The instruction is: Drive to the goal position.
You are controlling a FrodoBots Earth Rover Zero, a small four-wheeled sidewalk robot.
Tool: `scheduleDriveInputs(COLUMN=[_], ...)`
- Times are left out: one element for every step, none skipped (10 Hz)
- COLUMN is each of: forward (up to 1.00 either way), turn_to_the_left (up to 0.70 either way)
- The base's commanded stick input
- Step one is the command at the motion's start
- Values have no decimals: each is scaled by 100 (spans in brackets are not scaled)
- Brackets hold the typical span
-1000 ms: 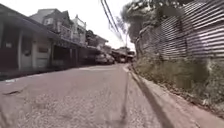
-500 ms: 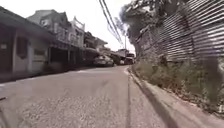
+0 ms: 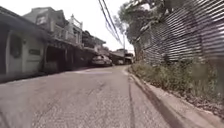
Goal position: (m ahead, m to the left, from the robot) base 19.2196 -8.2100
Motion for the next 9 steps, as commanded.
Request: scheduleDriveInputs(forward=[70, 70, 70, 70, 70, 70, 70, 70, 70], turn_to_the_left=[1, 1, 1, 1, 1, 1, 1, 1, 1])
